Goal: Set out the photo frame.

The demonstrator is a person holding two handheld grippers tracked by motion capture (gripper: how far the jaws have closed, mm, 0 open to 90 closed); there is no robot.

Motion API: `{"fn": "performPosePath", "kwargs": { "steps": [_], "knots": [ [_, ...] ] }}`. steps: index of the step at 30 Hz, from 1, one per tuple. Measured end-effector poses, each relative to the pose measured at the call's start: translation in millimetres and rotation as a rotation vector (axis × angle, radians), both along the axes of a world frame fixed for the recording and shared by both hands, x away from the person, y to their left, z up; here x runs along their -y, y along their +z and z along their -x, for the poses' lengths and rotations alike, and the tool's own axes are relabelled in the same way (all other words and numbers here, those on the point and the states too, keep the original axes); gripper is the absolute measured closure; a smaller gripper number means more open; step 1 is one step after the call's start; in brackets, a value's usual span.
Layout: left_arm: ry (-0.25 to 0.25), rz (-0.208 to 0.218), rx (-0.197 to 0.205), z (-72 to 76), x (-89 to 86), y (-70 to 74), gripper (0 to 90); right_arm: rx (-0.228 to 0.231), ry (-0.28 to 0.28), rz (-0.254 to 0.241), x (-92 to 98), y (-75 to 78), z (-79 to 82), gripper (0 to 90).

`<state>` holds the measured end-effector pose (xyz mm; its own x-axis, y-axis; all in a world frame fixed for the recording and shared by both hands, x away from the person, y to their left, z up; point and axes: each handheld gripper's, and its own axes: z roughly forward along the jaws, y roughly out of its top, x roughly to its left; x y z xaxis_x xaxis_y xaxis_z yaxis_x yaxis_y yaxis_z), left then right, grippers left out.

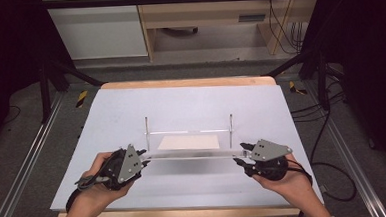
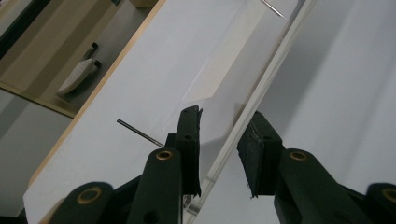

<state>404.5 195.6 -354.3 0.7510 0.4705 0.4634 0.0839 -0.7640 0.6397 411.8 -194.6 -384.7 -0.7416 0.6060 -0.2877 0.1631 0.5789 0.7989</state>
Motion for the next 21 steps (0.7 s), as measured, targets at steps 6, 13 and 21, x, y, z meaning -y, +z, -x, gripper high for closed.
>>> {"fn": "performPosePath", "kwargs": {
  "steps": [6, 13, 21],
  "knots": [
    [0.0, 0.016, -0.025, -10.2, -1.1, 10.5, 68.9, 0.027, -0.016, -0.016, 5.1, 0.5, -8.8, 55.1],
    [-0.002, 0.021, -0.043, -24.6, -1.2, 24.1, 68.0, 0.053, -0.021, -0.039, 5.9, 1.8, -25.9, 61.5],
    [-0.011, 0.019, -0.054, -44.0, -1.3, 39.5, 66.9, 0.069, -0.025, -0.079, 9.0, 9.5, -41.3, 63.9]
  ]
}}
